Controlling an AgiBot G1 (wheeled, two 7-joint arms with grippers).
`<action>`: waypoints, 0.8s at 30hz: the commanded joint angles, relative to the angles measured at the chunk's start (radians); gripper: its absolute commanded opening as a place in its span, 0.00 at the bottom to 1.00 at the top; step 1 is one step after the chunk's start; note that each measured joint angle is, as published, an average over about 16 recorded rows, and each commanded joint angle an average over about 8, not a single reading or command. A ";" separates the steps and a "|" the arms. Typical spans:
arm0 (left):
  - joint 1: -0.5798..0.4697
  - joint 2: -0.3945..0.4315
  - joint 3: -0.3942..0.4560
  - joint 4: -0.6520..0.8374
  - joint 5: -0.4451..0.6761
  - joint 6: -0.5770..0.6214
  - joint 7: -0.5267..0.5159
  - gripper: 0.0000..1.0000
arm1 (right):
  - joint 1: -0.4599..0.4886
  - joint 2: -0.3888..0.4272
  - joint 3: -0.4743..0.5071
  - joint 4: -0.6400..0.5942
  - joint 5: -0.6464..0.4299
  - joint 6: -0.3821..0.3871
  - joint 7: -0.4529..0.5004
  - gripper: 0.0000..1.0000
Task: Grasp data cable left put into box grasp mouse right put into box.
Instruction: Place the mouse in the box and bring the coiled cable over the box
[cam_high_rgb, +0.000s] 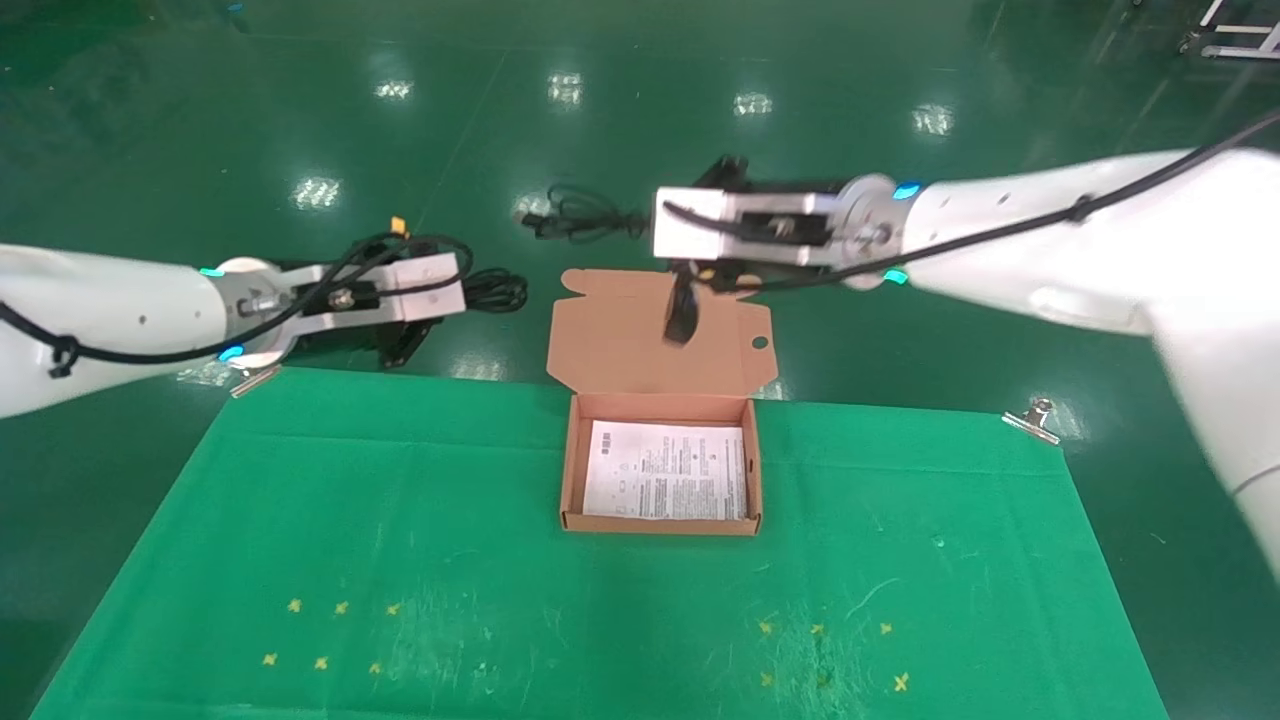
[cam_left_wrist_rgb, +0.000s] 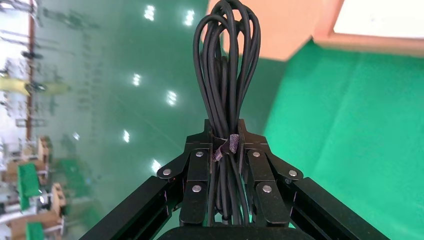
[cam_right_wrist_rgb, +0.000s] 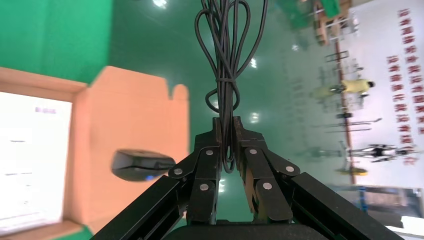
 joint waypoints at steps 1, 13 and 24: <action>0.007 -0.004 0.003 -0.001 0.018 0.009 -0.019 0.00 | -0.011 -0.012 -0.004 -0.019 -0.002 0.005 -0.001 0.00; 0.030 -0.029 0.018 -0.048 0.122 0.088 -0.129 0.00 | -0.085 -0.070 -0.040 -0.107 0.075 0.014 -0.025 0.00; 0.035 -0.032 0.018 -0.067 0.134 0.096 -0.147 0.00 | -0.151 -0.074 -0.121 -0.195 0.196 0.091 0.047 0.00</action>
